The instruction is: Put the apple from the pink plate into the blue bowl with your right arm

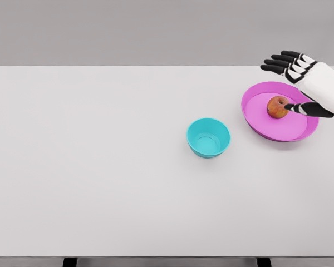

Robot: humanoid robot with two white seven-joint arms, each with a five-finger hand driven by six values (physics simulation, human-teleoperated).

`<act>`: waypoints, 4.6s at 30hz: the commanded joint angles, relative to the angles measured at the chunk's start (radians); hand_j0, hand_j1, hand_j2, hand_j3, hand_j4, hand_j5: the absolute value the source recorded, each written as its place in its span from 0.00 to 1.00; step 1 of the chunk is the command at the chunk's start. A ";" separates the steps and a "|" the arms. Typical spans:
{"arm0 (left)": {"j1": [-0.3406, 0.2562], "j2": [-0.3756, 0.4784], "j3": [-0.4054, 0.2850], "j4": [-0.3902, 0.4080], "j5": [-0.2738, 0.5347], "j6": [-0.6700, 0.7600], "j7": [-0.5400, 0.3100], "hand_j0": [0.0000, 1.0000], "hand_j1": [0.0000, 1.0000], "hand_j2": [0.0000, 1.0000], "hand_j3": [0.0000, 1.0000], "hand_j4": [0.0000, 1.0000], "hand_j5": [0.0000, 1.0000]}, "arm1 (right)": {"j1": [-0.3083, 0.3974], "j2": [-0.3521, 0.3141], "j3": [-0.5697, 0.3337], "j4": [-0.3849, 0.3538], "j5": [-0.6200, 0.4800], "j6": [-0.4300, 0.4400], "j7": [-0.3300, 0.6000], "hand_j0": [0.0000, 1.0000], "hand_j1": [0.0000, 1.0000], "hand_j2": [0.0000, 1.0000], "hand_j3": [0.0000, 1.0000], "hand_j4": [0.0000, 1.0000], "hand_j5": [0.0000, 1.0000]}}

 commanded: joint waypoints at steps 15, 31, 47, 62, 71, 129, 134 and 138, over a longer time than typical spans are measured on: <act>0.000 0.000 0.000 0.000 0.000 0.000 0.000 1.00 1.00 1.00 1.00 1.00 1.00 | -0.245 0.090 0.087 0.422 0.007 0.002 0.717 1.00 1.00 1.00 1.00 1.00 1.00; 0.000 0.000 0.000 0.000 0.000 0.000 0.000 1.00 1.00 1.00 1.00 1.00 1.00 | -0.620 0.312 0.424 0.882 0.031 0.000 0.719 1.00 1.00 1.00 1.00 1.00 1.00; 0.000 0.000 0.000 0.000 0.000 0.000 0.000 1.00 1.00 1.00 1.00 1.00 1.00 | -0.664 0.361 0.466 0.937 0.040 -0.001 0.719 0.58 0.58 0.58 0.58 0.58 0.58; 0.000 0.000 0.000 0.000 0.000 0.000 0.000 1.00 1.00 1.00 1.00 1.00 1.00 | -0.676 0.347 0.453 0.885 0.042 -0.008 0.719 0.42 0.42 0.42 0.42 0.42 0.42; 0.000 0.000 0.000 0.000 0.000 0.000 0.000 1.00 1.00 1.00 1.00 1.00 1.00 | -0.663 0.278 0.450 0.643 0.042 -0.008 0.719 0.43 0.43 0.43 0.43 0.43 0.43; 0.000 0.000 0.000 0.000 0.000 0.000 0.000 1.00 1.00 1.00 1.00 1.00 1.00 | -0.299 0.128 -0.055 0.144 0.021 -0.008 0.719 1.00 1.00 1.00 1.00 1.00 1.00; 0.000 0.000 0.000 0.000 0.000 0.000 0.000 1.00 1.00 1.00 1.00 1.00 1.00 | -0.094 0.283 -0.409 0.186 0.010 -0.008 0.719 1.00 1.00 1.00 1.00 1.00 1.00; 0.000 0.000 0.000 0.000 0.000 0.000 0.000 1.00 1.00 1.00 1.00 1.00 1.00 | -0.058 0.309 -0.408 0.189 0.011 -0.008 0.719 1.00 1.00 1.00 1.00 1.00 1.00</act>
